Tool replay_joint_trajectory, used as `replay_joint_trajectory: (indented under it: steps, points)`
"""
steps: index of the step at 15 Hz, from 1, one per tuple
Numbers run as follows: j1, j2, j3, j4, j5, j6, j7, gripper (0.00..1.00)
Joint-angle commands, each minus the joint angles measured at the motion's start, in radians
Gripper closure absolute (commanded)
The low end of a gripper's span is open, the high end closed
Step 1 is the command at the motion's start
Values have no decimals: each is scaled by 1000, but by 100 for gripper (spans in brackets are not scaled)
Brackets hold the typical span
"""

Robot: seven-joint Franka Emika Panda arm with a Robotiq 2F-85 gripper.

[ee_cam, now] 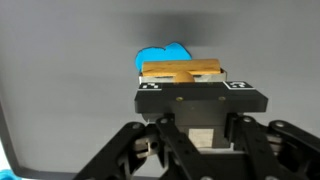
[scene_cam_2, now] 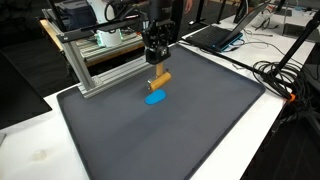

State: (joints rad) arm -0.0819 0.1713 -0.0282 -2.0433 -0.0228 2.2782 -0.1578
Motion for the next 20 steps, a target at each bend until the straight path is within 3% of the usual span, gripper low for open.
replay_joint_trajectory:
  steps: [1, 6, 10, 20]
  points:
    - [8, 61, -18, 33, -31, 63, 47, 78]
    - [8, 130, -51, 55, -85, 135, 96, 78]
    - [5, 161, -53, 69, -75, 114, 96, 78]
    - [12, 83, -56, 44, -60, 107, 198, 78]
